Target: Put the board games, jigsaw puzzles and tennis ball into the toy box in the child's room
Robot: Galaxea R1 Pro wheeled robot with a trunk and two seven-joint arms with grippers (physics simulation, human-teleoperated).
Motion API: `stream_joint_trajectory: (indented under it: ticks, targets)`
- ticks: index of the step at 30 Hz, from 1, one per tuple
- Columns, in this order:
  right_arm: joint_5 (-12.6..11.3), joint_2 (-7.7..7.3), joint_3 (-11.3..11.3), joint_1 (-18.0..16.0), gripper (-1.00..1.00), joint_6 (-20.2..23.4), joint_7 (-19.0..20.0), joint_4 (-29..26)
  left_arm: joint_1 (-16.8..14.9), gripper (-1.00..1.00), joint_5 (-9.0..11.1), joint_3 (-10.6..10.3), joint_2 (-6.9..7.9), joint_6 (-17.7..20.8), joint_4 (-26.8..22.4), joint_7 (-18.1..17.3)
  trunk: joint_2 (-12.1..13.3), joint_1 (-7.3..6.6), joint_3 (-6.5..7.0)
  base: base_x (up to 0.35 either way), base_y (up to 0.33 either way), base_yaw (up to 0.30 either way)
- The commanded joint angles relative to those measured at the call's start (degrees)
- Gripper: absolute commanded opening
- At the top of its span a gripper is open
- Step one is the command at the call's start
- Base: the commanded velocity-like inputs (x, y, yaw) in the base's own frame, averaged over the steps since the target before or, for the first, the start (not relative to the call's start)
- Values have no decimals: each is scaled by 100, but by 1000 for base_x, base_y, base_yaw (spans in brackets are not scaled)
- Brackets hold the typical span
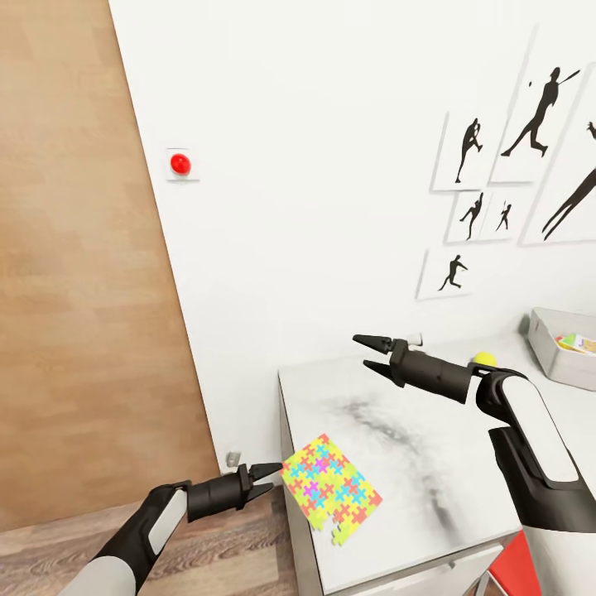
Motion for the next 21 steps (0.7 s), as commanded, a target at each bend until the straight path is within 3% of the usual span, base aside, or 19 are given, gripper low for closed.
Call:
stream_joint_trajectory:
  ticks: [1, 21]
  targets:
    - [-59, 0, 2, -5, 100, 5, -60, -4, -3, 100, 31, -11, 0, 38, -1, 1, -4, 0, -6, 0, 0, 0]
    - [-59, 34, 37, -22, 100, 4, -60, -4, -3, 100, 24, -11, -5, 18, -1, 14, 117, -66, 48, 0, 0, 0]
